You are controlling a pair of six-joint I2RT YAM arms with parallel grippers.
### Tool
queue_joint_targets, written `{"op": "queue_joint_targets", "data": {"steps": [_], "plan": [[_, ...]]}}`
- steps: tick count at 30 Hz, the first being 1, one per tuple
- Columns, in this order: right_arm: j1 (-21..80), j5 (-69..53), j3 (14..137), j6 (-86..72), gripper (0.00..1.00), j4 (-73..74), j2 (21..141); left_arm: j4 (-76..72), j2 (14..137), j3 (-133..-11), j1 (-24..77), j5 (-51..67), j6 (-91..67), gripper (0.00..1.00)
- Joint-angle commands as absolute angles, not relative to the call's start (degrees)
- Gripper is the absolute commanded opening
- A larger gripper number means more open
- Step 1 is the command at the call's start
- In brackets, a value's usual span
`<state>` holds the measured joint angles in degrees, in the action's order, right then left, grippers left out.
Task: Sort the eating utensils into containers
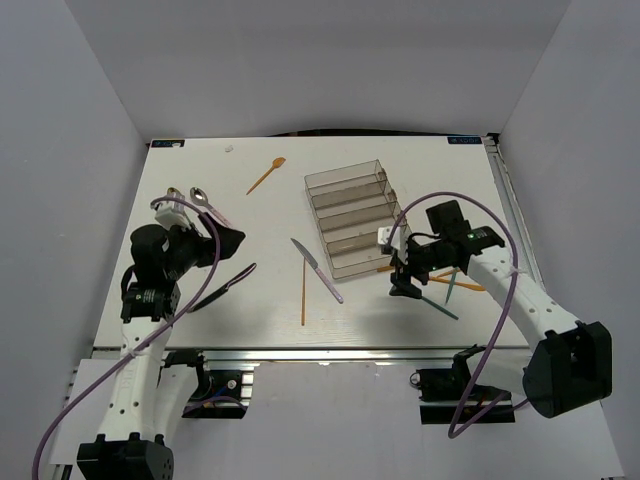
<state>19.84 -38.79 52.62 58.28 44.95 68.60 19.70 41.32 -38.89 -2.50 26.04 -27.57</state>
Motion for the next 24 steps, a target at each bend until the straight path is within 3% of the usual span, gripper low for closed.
{"op": "queue_joint_targets", "data": {"steps": [1,13,24], "plan": [[22.58,-30.42,49.23,50.81,0.79,39.91,67.94,20.57,39.64,-36.74,-2.46,27.77,-28.65,0.98],[24.17,-7.05,37.89,44.38,0.72,29.98,67.41,22.59,38.32,-35.25,-2.37,27.95,-29.62,0.98],[20.57,-4.39,33.75,46.93,0.65,27.51,69.34,22.41,40.6,-35.07,-2.46,27.33,-29.88,0.98]]}}
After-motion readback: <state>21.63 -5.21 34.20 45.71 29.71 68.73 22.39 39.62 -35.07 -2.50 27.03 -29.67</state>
